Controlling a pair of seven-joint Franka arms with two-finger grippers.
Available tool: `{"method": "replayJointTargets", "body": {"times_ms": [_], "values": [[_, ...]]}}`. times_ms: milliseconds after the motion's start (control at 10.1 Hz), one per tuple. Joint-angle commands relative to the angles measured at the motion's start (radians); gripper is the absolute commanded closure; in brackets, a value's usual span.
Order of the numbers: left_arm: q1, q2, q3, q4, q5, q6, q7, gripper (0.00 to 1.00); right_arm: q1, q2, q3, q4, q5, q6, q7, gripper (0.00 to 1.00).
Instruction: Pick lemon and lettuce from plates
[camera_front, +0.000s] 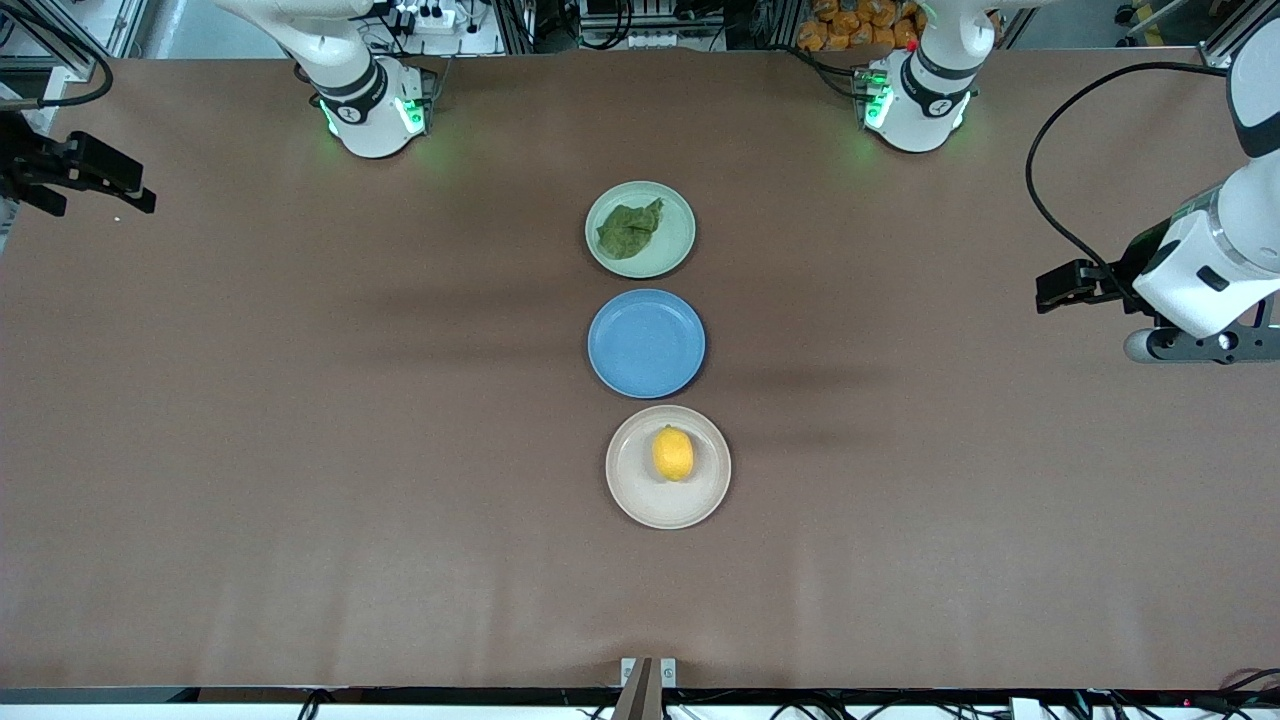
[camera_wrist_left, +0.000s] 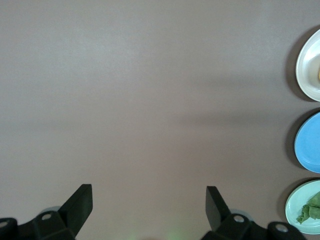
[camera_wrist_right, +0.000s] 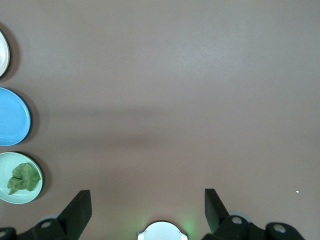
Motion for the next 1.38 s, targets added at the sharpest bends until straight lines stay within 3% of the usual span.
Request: {"method": "replayJointTargets", "body": {"times_ms": [0,1281], "values": [[-0.003,-0.002,-0.001,0.0,-0.008,0.011,-0.025,0.0,-0.012,0.002,0.006,0.019,0.0,-0.009,-0.01,0.0],[-0.049,0.023,0.001,0.002,0.003,0.028,-0.067,0.0,-0.01,0.002,0.012,0.016,-0.007,-0.018,-0.006,0.0]]}}
